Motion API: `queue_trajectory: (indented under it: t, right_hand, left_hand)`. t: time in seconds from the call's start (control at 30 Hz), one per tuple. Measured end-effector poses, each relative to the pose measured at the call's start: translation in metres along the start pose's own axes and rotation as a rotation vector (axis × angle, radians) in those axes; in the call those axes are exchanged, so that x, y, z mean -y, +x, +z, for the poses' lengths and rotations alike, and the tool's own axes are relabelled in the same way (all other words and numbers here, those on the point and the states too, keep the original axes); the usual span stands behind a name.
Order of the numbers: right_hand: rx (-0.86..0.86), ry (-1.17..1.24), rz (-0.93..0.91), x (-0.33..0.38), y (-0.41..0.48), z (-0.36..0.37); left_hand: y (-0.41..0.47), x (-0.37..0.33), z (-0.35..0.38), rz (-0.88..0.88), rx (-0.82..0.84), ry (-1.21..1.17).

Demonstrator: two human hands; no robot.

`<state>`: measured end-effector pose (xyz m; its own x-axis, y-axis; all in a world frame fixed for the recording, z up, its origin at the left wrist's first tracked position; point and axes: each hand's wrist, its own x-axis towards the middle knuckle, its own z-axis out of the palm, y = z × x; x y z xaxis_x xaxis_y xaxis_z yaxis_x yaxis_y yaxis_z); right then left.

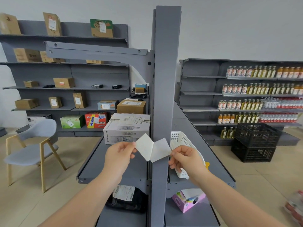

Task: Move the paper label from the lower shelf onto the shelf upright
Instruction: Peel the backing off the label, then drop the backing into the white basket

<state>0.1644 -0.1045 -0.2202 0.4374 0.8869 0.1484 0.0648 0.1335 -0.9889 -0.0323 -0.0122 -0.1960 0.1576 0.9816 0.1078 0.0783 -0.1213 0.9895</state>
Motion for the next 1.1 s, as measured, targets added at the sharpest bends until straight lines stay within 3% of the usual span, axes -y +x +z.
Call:
queue_trajectory:
  t: [0.3,0.43,0.63,0.9,1.1]
  right_hand:
    - [-0.124,0.020,0.056,-0.013,-0.001,-0.036]
    - [-0.262,0.010,0.034,-0.011,0.010,-0.062]
    - [-0.403,-0.320,0.017,-0.017,0.051,-0.079]
    - [-0.181,-0.746,0.189,-0.037,0.092,-0.056]
    - [-0.190,-0.872,0.227,-0.055,0.105,-0.054]
  left_hand:
    - [0.003,-0.002,-0.007,-0.018,-0.062,-0.070]
    - [0.002,-0.005,-0.010,-0.020,-0.058,-0.098]
    - [-0.003,-0.005,-0.009,0.000,-0.041,-0.082]
    - [-0.005,-0.001,-0.004,-0.008,-0.021,-0.097]
    - [-0.006,0.002,0.001,-0.015,-0.011,-0.091]
